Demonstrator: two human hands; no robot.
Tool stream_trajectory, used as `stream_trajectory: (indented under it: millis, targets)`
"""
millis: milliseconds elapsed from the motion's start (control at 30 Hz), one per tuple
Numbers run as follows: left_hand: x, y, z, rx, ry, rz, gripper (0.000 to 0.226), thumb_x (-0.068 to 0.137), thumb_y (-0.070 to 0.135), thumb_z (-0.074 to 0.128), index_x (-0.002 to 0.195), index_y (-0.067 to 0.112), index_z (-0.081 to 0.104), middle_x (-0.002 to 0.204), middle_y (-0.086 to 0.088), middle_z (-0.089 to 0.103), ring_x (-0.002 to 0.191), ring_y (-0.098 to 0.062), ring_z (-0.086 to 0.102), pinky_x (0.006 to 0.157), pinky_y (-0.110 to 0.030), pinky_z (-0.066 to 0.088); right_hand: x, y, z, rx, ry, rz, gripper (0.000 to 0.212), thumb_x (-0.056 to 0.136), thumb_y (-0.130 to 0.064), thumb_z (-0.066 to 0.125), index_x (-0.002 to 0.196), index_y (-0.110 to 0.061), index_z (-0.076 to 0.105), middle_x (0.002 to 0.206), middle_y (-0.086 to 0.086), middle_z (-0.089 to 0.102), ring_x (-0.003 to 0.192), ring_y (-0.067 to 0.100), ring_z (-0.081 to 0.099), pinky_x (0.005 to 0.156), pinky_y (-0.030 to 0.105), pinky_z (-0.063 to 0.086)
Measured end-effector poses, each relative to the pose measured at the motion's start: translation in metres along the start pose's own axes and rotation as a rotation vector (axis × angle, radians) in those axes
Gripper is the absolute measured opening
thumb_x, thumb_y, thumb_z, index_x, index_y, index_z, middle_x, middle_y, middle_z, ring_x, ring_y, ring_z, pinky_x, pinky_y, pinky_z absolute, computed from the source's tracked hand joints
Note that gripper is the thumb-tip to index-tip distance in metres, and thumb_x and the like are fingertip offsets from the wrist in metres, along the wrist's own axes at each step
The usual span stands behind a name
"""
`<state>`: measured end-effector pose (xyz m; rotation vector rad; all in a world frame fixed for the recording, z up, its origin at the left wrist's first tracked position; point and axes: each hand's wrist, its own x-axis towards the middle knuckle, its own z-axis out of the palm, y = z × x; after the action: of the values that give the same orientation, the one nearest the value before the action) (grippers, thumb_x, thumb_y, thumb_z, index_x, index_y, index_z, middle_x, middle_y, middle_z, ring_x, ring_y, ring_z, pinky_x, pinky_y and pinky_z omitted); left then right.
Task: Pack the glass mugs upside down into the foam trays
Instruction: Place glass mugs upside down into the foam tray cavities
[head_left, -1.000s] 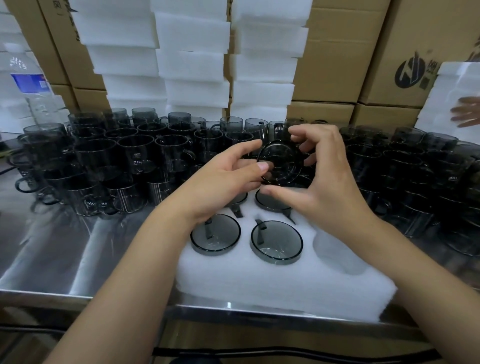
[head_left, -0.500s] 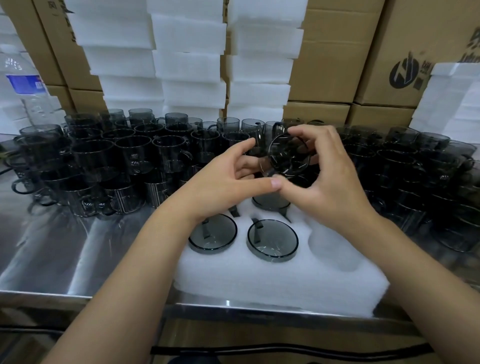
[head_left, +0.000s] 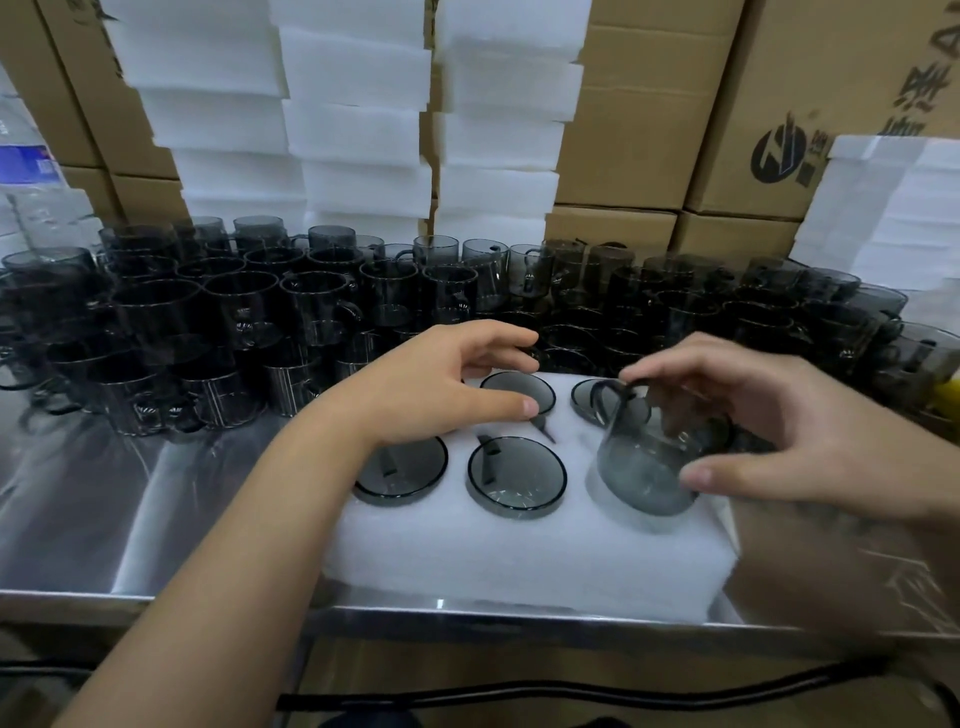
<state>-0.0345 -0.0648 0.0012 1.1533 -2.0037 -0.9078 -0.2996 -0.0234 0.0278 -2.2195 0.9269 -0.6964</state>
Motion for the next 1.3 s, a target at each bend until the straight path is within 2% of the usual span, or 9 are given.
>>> stream_trajectory:
  millis: [133, 367, 533, 633, 767, 867, 967, 1100, 1300]
  targets:
    - [-0.001, 0.002, 0.001, 0.011, -0.004, 0.007, 0.054, 0.078, 0.02, 0.076, 0.126, 0.032, 0.054, 0.114, 0.017, 0.066, 0.108, 0.009, 0.057, 0.095, -0.008, 0.041, 0.0, -0.007, 0.004, -0.116, -0.022, 0.021, 0.056, 0.061, -0.05, 0.073, 0.114, -0.05, 0.057, 0.114, -0.016, 0.054, 0.111, 0.009, 0.058, 0.092, 0.028, 0.049]
    - [-0.001, 0.002, 0.0, -0.005, -0.004, 0.022, 0.05, 0.079, 0.019, 0.076, 0.122, 0.032, 0.056, 0.112, 0.015, 0.067, 0.106, 0.01, 0.058, 0.092, -0.005, 0.041, 0.003, -0.013, 0.003, -0.168, -0.119, 0.047, 0.056, 0.061, -0.051, 0.074, 0.114, -0.051, 0.056, 0.119, -0.019, 0.054, 0.114, 0.006, 0.056, 0.094, 0.026, 0.048]
    - [-0.002, 0.0, 0.0, -0.014, -0.004, 0.029, 0.048, 0.077, 0.021, 0.077, 0.117, 0.038, 0.057, 0.112, 0.016, 0.068, 0.109, 0.006, 0.058, 0.099, -0.017, 0.042, 0.005, -0.01, 0.001, -0.108, -0.18, 0.126, 0.052, 0.066, -0.033, 0.085, 0.112, -0.04, 0.061, 0.113, -0.017, 0.061, 0.109, 0.008, 0.06, 0.096, 0.029, 0.048]
    - [-0.002, 0.001, 0.0, -0.012, -0.002, 0.034, 0.047, 0.077, 0.021, 0.077, 0.114, 0.039, 0.057, 0.111, 0.017, 0.068, 0.109, 0.007, 0.058, 0.097, -0.015, 0.041, 0.006, -0.012, -0.001, -0.284, -0.221, 0.124, 0.058, 0.064, -0.051, 0.083, 0.114, -0.049, 0.055, 0.114, -0.025, 0.053, 0.111, 0.001, 0.054, 0.093, 0.021, 0.045]
    - [-0.002, 0.003, 0.001, -0.017, -0.003, 0.033, 0.046, 0.077, 0.019, 0.077, 0.115, 0.037, 0.058, 0.111, 0.015, 0.068, 0.107, 0.008, 0.059, 0.098, -0.015, 0.041, 0.009, -0.019, 0.001, -0.341, -0.222, 0.13, 0.079, 0.057, -0.09, 0.051, 0.129, -0.064, 0.034, 0.131, -0.043, 0.032, 0.124, -0.017, 0.033, 0.098, 0.019, 0.036]
    - [-0.003, 0.004, 0.001, -0.014, -0.003, 0.04, 0.046, 0.079, 0.017, 0.076, 0.119, 0.032, 0.058, 0.114, 0.012, 0.068, 0.109, 0.006, 0.059, 0.104, -0.023, 0.042, 0.024, -0.018, 0.019, -0.206, -0.059, 0.103, 0.088, 0.064, -0.095, 0.023, 0.142, -0.054, 0.019, 0.14, -0.051, 0.012, 0.133, -0.024, 0.007, 0.11, 0.02, 0.017]
    - [-0.003, 0.004, 0.001, 0.004, -0.017, 0.076, 0.045, 0.082, 0.017, 0.072, 0.125, 0.025, 0.059, 0.118, 0.01, 0.066, 0.113, 0.003, 0.058, 0.107, -0.029, 0.041, 0.038, -0.012, 0.041, -0.462, -0.199, 0.126, 0.09, 0.062, -0.093, -0.003, 0.14, -0.05, -0.012, 0.139, -0.046, -0.022, 0.127, -0.025, -0.024, 0.113, 0.021, -0.012]
    - [-0.001, 0.002, 0.001, -0.023, -0.003, 0.065, 0.043, 0.086, 0.015, 0.067, 0.126, 0.027, 0.055, 0.12, 0.008, 0.065, 0.115, 0.0, 0.057, 0.107, -0.031, 0.041, 0.035, -0.013, 0.045, -0.558, -0.314, 0.221, 0.089, 0.069, -0.086, -0.006, 0.142, -0.039, -0.023, 0.148, -0.027, -0.032, 0.125, -0.02, -0.034, 0.114, 0.028, -0.02]
    - [-0.001, -0.001, 0.001, -0.045, 0.067, 0.09, 0.033, 0.091, 0.01, 0.06, 0.114, 0.034, 0.057, 0.112, 0.01, 0.068, 0.108, 0.001, 0.061, 0.099, -0.021, 0.045, 0.036, -0.016, 0.057, -0.67, -0.354, 0.255, 0.087, 0.068, -0.081, -0.004, 0.141, -0.04, -0.029, 0.145, -0.025, -0.039, 0.129, -0.009, -0.039, 0.114, 0.035, -0.023]
